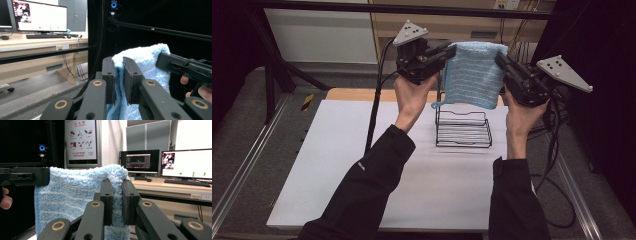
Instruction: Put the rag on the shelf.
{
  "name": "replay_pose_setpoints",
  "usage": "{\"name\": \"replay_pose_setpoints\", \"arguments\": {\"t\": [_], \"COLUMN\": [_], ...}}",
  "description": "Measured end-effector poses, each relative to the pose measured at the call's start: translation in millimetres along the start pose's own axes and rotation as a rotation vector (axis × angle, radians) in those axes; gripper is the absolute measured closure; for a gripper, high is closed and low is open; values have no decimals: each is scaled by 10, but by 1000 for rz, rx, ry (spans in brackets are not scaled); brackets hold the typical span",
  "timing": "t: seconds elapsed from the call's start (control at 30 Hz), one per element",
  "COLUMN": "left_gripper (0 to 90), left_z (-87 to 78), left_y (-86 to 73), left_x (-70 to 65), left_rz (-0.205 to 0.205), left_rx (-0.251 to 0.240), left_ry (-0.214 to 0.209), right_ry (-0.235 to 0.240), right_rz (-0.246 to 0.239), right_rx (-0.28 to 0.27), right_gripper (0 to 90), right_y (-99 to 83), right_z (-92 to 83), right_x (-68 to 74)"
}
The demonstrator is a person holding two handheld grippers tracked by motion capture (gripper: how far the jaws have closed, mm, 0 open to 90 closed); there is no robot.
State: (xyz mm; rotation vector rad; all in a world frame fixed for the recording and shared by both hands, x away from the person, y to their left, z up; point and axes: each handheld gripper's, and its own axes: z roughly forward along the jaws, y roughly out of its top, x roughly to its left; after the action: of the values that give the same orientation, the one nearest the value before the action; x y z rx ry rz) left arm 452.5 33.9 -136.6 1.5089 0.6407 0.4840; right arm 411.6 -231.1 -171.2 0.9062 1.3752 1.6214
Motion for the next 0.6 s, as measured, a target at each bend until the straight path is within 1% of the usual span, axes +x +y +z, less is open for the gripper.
{"name": "replay_pose_setpoints", "arguments": {"t": [0.23, 0.33, 0.47, 0.6], "left_gripper": [801, 801, 801, 801], "left_z": [86, 125, 173, 230], "left_y": [83, 122, 168, 197], "left_x": [56, 82, 140, 173], "left_rz": [2, 19, 19, 44], "left_rx": [-2, -3, -6, 6], "left_ry": [15, 29, 38, 63], "right_ry": [-1, 0, -1, 6], "right_rz": [12, 17, 13, 29], "right_rx": [-8, -12, -14, -18], "right_gripper": [820, 820, 820, 819], "right_y": [26, 41, 63, 48], "right_z": [129, 196, 279, 349], "right_x": [-75, -104, -128, -166]}}
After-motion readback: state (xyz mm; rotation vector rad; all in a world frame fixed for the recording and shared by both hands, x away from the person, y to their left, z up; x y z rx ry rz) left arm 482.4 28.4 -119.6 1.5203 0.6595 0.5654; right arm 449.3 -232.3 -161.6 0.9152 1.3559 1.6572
